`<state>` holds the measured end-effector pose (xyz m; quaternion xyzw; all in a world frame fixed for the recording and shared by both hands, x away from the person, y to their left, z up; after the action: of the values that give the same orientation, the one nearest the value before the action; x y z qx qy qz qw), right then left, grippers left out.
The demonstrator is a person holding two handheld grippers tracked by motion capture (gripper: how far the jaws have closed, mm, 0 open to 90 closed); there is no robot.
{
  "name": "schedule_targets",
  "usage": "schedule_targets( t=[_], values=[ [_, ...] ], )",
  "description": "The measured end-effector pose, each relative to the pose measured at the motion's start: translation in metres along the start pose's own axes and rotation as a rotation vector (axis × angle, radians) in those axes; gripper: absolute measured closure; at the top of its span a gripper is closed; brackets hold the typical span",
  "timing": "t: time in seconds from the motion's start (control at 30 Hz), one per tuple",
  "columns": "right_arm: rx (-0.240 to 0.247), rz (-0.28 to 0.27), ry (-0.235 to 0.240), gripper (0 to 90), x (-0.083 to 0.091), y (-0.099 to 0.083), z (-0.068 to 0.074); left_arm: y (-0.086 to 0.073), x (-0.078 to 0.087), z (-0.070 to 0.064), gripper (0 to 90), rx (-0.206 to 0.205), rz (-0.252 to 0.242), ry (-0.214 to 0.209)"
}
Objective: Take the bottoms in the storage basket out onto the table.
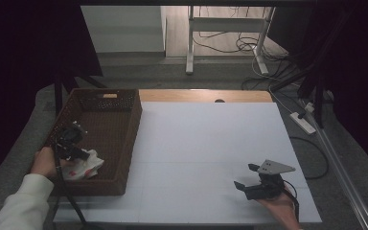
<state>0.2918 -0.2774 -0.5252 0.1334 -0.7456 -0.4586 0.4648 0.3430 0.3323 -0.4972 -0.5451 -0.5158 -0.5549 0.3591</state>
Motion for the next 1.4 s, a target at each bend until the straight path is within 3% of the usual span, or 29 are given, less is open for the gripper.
schedule_targets(
  t=[1.0,1.4],
  values=[
    [-0.010,-0.007,-0.002,11.6,0.001,0.000,-0.001,-0.009,0.030,0.002,84.9,0.051,-0.221,-0.070],
    [-0.011,-0.008,-0.004,11.6,0.001,0.000,-0.001,-0.012,0.042,-0.003,85.0,0.050,-0.295,-0.083]
  ],
)
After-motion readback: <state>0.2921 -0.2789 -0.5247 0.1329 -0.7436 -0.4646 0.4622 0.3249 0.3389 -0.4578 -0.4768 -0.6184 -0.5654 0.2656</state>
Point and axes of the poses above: each handheld gripper's, and its own axes: x roughly backward along the jaws, y roughly out of its top, z roughly to its left, the point moved 2 cm from there along -x, roughly forward along the jaws, and after that the axes turned 11 degrees about x, right-handed, at the moved point
